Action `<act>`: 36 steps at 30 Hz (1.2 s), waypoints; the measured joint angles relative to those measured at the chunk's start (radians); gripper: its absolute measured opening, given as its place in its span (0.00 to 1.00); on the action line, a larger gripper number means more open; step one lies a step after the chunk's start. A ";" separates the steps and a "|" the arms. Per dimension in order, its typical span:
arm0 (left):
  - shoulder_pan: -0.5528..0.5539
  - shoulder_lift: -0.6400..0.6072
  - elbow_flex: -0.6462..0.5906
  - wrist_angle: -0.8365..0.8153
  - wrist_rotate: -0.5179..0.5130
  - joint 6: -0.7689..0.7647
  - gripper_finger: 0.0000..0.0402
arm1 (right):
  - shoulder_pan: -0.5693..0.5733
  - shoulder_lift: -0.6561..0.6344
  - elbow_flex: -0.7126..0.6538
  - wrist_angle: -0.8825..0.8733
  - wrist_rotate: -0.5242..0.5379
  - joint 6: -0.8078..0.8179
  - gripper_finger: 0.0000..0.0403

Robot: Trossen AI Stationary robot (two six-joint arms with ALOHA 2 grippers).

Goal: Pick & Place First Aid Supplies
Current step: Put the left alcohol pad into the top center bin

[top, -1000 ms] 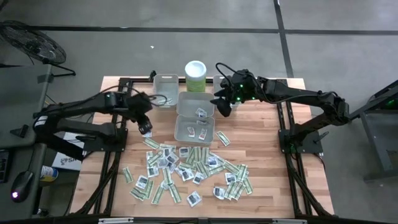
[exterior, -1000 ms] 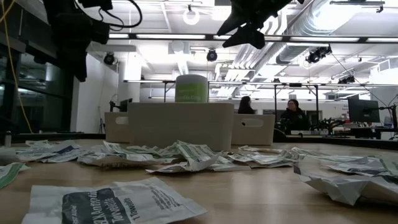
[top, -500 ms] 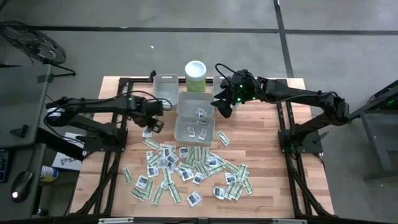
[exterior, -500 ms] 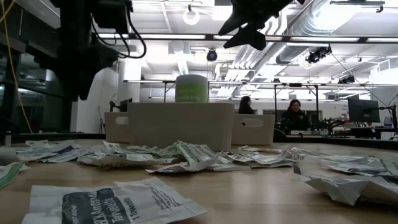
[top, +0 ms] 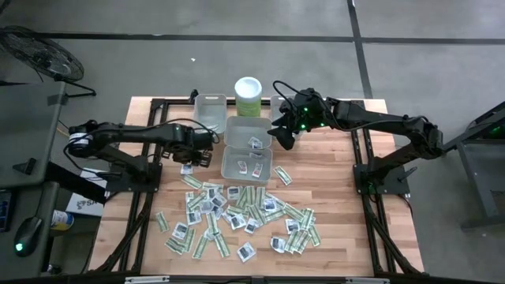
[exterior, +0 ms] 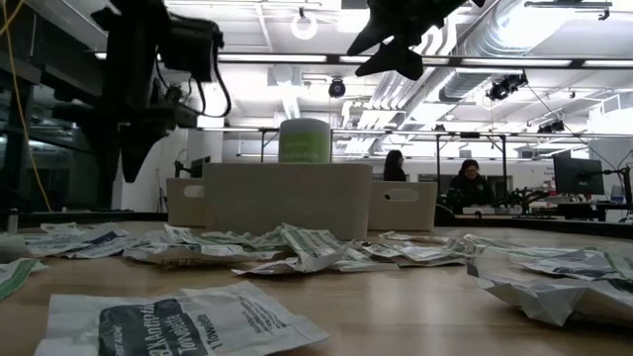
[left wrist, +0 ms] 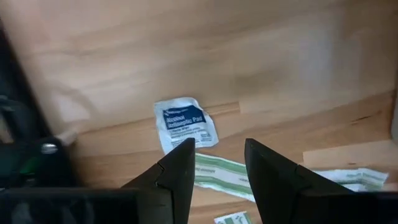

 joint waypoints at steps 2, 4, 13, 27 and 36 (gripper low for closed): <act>0.000 0.000 -0.052 0.059 0.007 -0.026 0.34 | 0.000 0.000 0.000 0.000 -0.006 0.000 0.50; 0.000 0.000 -0.102 0.107 0.016 -0.052 0.34 | 0.000 0.000 0.000 0.000 -0.017 0.000 0.50; 0.000 0.000 -0.161 0.222 -0.020 -0.090 0.34 | 0.000 0.000 0.000 0.000 -0.023 -0.014 0.50; 0.026 0.100 -0.162 0.240 -0.031 -0.087 0.34 | 0.000 0.000 0.000 -0.007 -0.024 -0.012 0.50; 0.026 0.137 -0.213 0.291 -0.006 -0.079 0.33 | 0.000 0.000 -0.001 -0.008 -0.024 -0.012 0.50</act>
